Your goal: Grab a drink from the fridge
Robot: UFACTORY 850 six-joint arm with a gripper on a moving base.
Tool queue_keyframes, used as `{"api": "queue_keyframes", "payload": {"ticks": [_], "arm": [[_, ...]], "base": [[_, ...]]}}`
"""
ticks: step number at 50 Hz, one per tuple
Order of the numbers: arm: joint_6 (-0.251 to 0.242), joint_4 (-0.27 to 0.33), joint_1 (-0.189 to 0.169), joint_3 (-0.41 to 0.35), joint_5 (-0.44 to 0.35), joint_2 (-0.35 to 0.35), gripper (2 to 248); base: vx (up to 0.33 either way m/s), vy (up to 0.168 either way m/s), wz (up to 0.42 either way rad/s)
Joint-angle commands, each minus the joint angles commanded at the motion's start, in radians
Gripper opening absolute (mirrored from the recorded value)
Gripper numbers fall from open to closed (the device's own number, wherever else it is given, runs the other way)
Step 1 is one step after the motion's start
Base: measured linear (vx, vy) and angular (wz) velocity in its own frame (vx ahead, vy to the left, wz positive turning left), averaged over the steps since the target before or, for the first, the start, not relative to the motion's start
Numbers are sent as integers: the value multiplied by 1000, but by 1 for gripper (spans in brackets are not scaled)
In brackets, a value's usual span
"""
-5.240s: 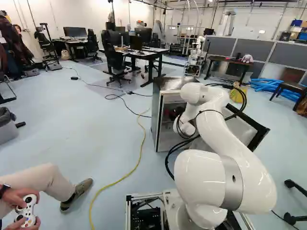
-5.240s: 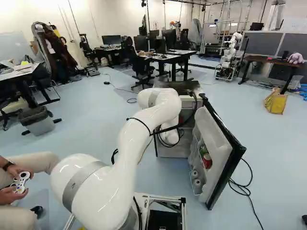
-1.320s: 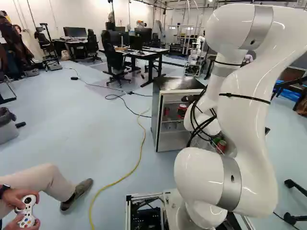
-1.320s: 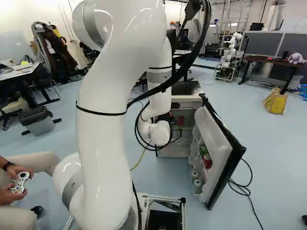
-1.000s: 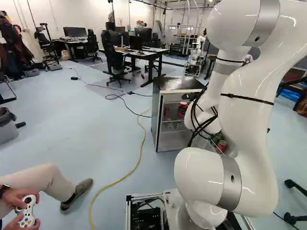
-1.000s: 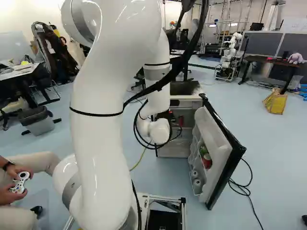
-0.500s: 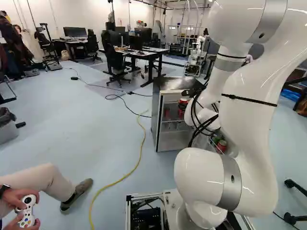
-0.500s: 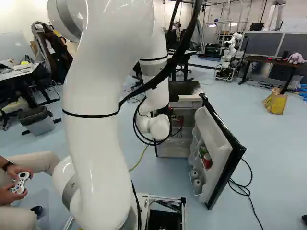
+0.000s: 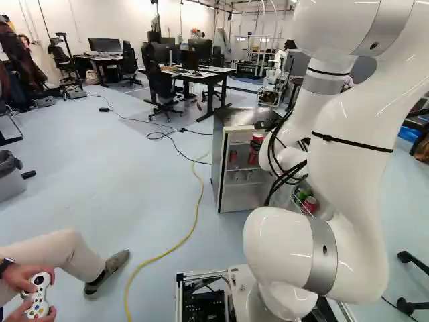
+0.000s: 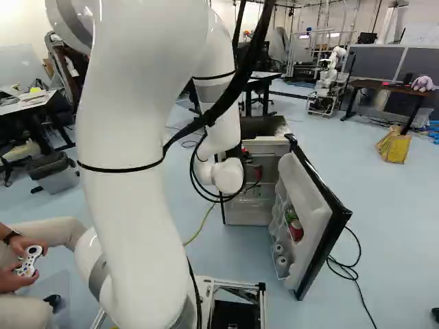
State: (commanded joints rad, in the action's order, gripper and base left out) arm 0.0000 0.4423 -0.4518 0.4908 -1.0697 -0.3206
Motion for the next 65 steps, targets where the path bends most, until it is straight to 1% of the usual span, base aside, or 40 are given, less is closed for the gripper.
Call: {"api": "queue_keyframes", "payload": {"ticks": [17,35,65], "arm": [[0,0,-2,6,35,37,95],[0,0,-3,19,38,72,95],[0,0,4,78,48,94,95]], "base": [[0,0,0],[0,0,0],[0,0,0]]}}
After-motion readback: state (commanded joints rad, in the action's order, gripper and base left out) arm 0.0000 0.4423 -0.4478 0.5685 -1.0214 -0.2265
